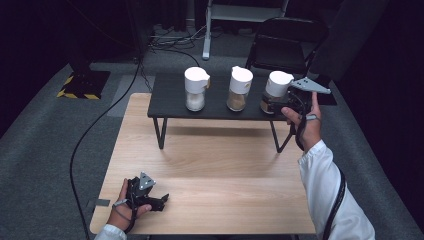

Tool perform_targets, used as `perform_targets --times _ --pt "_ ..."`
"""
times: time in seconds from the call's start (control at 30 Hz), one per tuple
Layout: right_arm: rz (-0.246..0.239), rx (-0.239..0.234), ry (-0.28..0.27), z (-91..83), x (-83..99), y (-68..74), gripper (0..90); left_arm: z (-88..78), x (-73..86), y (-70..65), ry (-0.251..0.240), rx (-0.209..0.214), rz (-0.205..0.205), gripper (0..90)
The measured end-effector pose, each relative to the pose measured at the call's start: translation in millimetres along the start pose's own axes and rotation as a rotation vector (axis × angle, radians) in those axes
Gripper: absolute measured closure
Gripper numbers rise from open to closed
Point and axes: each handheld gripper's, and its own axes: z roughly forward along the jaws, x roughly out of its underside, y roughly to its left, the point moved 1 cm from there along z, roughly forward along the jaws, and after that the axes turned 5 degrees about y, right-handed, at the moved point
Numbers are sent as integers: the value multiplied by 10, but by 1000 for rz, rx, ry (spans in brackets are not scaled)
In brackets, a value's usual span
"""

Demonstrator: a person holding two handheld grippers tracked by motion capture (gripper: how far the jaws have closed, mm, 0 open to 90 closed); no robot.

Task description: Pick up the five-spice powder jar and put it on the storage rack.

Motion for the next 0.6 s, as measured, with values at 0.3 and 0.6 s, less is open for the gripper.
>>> perform_targets --times 0.3,0.6 --pt "-44 46 -8 -141 16 95 3 0 0 0 0 0 0 2" --pt "-87 47 -19 -249 148 169 3 0 0 0 0 0 0 3"
